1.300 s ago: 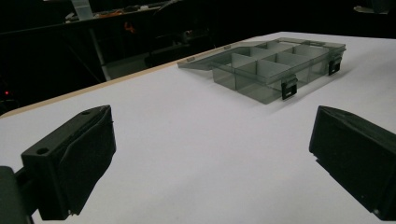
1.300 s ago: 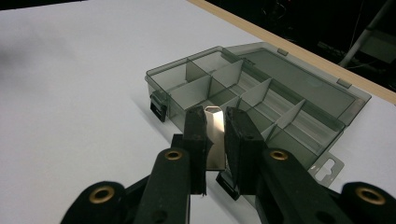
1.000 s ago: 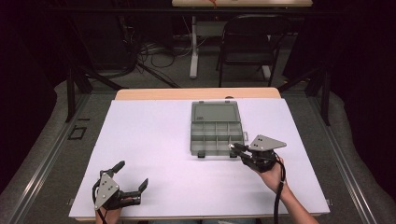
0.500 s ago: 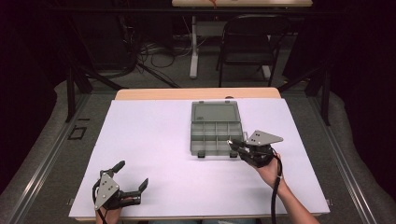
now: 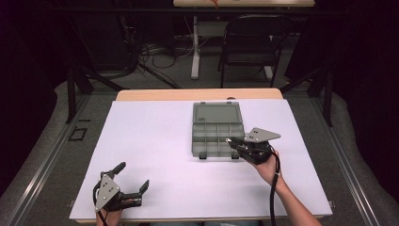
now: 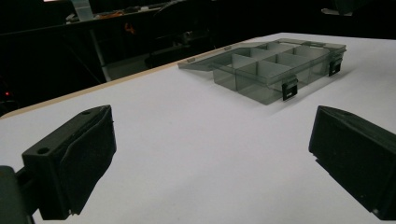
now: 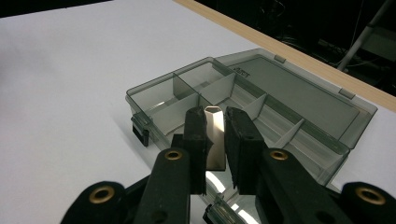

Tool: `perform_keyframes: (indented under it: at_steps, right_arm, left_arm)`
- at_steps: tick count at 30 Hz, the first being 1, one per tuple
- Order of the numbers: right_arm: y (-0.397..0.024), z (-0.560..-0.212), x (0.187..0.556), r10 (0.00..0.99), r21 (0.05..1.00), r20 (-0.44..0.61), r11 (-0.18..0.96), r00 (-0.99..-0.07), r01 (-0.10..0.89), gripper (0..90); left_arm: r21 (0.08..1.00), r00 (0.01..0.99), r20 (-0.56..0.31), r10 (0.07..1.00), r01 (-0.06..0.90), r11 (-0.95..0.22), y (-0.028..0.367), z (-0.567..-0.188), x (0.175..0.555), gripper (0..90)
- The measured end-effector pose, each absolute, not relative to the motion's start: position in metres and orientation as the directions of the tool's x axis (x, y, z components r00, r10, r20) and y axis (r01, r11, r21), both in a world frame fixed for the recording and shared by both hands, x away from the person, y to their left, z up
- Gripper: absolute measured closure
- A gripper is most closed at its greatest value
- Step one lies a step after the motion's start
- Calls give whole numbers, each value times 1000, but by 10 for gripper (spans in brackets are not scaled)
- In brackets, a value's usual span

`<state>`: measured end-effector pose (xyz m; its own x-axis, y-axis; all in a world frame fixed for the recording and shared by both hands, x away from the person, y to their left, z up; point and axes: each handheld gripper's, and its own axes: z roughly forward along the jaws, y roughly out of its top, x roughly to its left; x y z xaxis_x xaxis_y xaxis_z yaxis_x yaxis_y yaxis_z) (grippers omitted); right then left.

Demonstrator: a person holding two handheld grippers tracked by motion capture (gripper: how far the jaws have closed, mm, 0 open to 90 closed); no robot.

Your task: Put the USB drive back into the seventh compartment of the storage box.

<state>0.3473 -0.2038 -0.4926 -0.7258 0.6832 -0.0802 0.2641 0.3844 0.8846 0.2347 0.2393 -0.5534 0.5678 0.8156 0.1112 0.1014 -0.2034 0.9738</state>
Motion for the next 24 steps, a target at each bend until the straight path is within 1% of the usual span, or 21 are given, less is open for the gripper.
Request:
perform_keyframes:
  at_steps: [16, 24]
  right_arm:
    - [-198, -492, 362, 693, 881, -83, 387, -717, 272, 789]
    - [-196, -492, 368, 696, 883, -68, 375, -715, 281, 789]
  left_arm:
    - [974, 573, 112, 812, 97, -203, 239, -554, 236, 6]
    - [975, 574, 109, 811, 99, -200, 239, -554, 236, 7]
